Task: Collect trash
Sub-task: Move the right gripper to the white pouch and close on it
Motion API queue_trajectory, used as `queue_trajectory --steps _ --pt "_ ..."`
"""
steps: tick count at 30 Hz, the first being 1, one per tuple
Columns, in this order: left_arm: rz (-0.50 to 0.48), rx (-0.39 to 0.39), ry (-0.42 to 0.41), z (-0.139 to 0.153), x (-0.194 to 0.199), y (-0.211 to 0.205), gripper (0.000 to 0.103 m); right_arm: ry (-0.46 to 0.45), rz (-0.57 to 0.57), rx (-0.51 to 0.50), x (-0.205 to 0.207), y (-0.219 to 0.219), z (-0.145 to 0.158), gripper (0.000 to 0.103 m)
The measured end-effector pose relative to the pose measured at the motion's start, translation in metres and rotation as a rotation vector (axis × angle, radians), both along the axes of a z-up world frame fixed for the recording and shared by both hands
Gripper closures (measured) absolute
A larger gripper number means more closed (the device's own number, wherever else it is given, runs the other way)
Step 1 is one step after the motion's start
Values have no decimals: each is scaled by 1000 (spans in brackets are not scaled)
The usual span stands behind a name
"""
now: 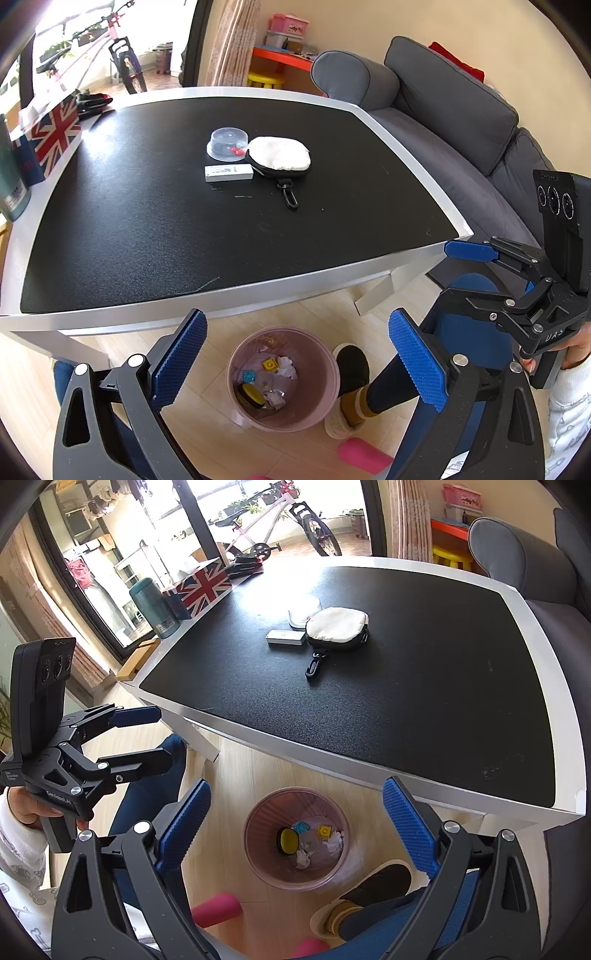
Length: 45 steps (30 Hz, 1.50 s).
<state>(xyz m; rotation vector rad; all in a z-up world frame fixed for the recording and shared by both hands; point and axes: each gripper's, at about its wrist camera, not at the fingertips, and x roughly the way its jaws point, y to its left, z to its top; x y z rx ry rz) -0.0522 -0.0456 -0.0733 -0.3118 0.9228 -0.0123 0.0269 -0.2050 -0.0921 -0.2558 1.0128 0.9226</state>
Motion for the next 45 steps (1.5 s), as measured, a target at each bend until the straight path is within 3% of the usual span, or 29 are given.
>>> queue_trajectory --steps 12,27,45 --pt "32 23 -6 8 27 21 8 -32 -25 12 22 10 13 8" --pt "52 51 -12 20 70 49 8 -77 -30 -4 80 48 27 7" --pt "72 38 10 14 96 71 8 -30 44 -153 154 127 -20 7"
